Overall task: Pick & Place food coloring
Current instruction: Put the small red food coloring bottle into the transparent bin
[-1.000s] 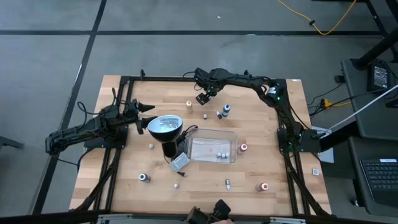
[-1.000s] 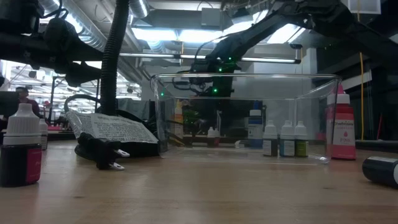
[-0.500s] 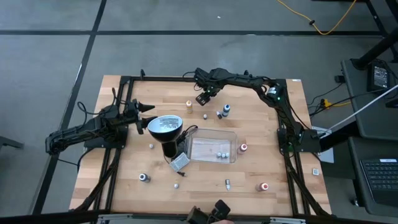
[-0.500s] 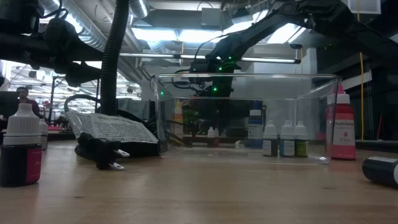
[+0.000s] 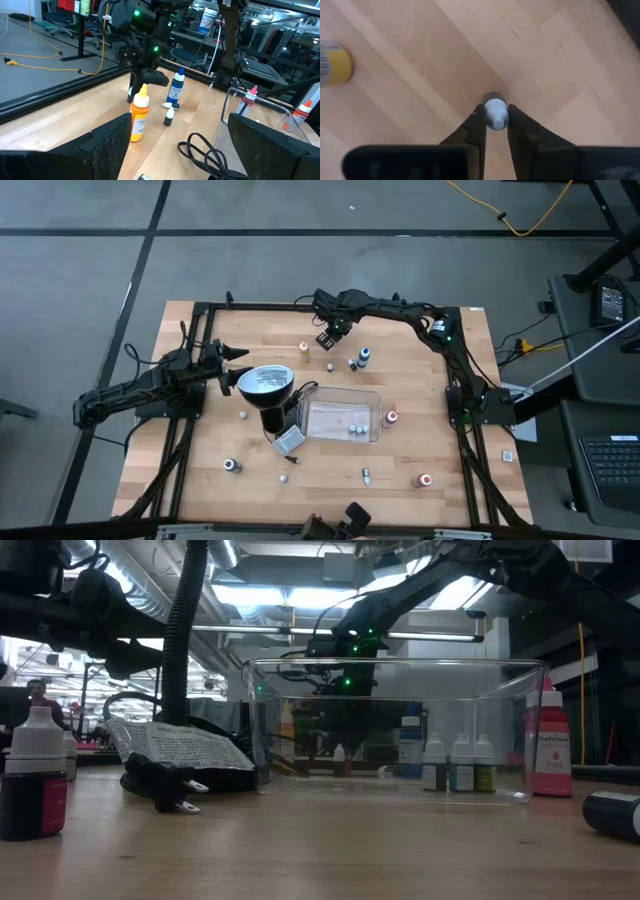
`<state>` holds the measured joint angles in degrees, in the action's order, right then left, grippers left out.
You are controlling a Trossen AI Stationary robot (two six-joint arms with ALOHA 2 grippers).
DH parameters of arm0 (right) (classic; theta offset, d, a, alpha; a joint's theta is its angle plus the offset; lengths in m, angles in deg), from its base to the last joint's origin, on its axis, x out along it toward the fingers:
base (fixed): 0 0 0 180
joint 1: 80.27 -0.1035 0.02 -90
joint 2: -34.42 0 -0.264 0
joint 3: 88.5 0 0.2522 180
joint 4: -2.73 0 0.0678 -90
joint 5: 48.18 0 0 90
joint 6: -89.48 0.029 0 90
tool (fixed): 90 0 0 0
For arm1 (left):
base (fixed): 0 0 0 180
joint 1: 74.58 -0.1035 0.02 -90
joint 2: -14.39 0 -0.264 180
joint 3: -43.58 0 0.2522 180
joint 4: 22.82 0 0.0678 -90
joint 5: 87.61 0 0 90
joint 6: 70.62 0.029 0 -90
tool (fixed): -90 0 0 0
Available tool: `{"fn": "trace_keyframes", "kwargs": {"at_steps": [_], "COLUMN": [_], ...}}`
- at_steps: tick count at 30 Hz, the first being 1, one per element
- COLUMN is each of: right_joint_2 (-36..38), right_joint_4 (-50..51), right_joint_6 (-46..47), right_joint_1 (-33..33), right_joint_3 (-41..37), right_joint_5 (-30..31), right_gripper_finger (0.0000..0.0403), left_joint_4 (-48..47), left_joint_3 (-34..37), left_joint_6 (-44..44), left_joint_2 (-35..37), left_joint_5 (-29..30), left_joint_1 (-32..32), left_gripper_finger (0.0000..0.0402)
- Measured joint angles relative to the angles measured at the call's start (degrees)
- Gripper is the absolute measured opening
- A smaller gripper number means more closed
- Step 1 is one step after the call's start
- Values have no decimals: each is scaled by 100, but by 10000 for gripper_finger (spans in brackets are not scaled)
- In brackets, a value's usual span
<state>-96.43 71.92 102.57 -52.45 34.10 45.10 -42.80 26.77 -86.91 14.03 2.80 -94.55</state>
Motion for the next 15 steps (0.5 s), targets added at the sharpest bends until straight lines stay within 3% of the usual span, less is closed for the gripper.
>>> {"fn": "trace_keyframes", "kwargs": {"at_steps": [5,15], "right_joint_2": [142,153], "right_joint_4": [527,2304], "right_joint_6": [-186,-762], "right_joint_1": [-102,-453], "right_joint_3": [253,1834], "right_joint_5": [38,178], "right_gripper_finger": [69,62], "left_joint_4": [1,2], "left_joint_3": [0,0], "left_joint_6": [-2,0], "left_joint_2": [-1,-1], "left_joint_5": [0,0], "left_joint_1": [-1,0], "left_gripper_finger": [322,322]}}
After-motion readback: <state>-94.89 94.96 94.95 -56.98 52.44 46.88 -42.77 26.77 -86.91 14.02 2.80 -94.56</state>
